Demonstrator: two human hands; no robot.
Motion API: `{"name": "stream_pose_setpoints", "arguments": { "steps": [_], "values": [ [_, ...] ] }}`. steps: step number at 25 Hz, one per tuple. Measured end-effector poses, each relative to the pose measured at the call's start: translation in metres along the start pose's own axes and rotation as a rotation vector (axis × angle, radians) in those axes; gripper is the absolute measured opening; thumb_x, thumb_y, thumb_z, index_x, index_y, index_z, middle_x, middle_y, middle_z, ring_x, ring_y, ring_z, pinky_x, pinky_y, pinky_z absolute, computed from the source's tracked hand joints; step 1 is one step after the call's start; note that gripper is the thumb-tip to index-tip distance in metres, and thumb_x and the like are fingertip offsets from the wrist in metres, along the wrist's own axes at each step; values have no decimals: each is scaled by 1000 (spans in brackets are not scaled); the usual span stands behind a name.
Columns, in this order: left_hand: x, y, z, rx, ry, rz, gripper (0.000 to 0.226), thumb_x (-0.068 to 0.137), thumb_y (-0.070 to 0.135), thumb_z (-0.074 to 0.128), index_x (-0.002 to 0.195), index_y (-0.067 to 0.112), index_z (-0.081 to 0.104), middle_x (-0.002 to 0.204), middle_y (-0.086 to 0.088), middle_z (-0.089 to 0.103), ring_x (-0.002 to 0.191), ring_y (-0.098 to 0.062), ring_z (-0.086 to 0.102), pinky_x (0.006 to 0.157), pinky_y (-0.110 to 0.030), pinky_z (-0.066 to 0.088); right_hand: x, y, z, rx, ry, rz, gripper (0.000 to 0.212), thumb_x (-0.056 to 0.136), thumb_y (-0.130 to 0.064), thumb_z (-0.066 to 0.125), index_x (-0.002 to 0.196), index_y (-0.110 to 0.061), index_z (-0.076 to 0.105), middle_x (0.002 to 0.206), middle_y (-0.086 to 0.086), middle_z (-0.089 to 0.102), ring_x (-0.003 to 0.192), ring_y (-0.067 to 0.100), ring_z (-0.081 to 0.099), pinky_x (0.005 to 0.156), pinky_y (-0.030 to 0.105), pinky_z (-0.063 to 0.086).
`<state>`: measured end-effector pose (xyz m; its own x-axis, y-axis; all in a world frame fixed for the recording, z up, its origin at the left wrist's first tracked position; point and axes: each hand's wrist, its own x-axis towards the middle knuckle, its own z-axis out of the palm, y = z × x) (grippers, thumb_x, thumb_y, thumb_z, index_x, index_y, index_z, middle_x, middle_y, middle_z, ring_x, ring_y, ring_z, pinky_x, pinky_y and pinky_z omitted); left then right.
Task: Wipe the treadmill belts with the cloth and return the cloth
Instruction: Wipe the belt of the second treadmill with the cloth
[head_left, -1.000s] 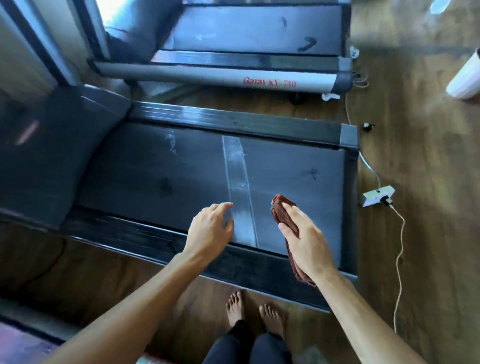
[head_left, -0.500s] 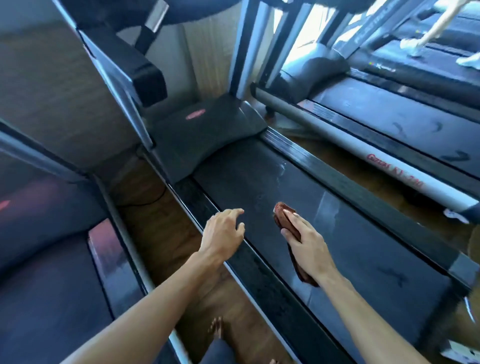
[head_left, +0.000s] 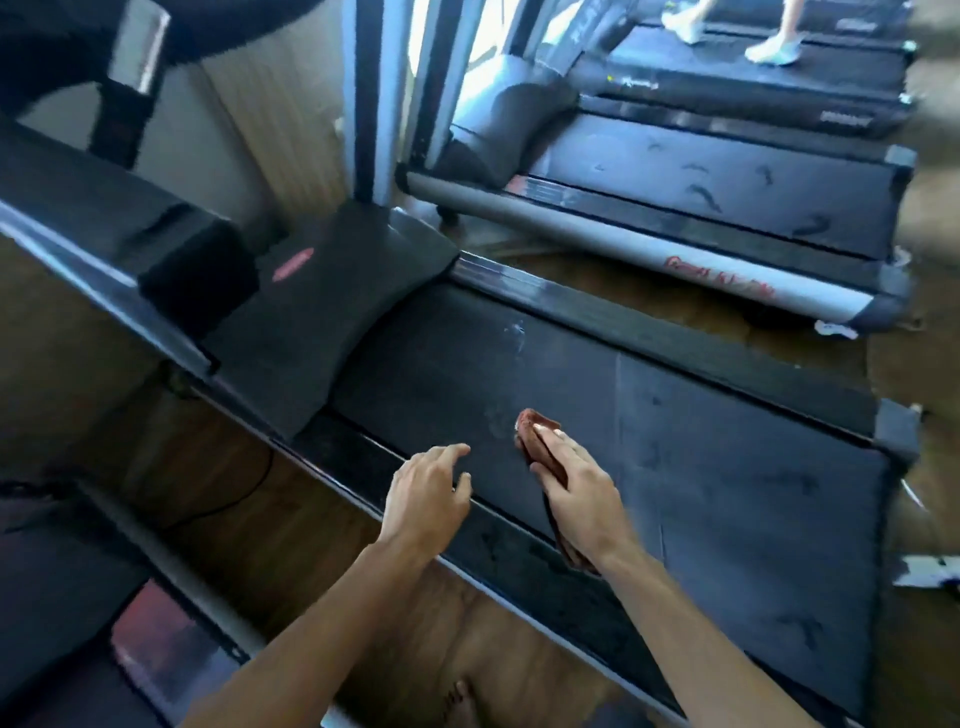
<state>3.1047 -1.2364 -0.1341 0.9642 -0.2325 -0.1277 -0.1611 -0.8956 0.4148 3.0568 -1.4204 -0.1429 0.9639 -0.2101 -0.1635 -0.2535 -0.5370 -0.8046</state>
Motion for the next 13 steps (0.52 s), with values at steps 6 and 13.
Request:
{"name": "stream_pose_setpoints", "arguments": {
  "steps": [6,13],
  "values": [
    [123,-7,114,53,-109,190,41,91,23,56,133,21,56,131,1,60,118,-22,54,99,-33,41,74,103,31,-47,175,203,50,97,-33,56,143,-45,40,154,-13,36,135,18,43,109,33,31],
    [265,-96,313,96,-120,325,41,91,20,56,132,20,56,129,1,61,114,-25,56,94,-34,43,201,275,147,-90,200,258,50,98,-37,52,146,-44,36,155,-16,32,134,21,41,109,38,32]
  ]
}}
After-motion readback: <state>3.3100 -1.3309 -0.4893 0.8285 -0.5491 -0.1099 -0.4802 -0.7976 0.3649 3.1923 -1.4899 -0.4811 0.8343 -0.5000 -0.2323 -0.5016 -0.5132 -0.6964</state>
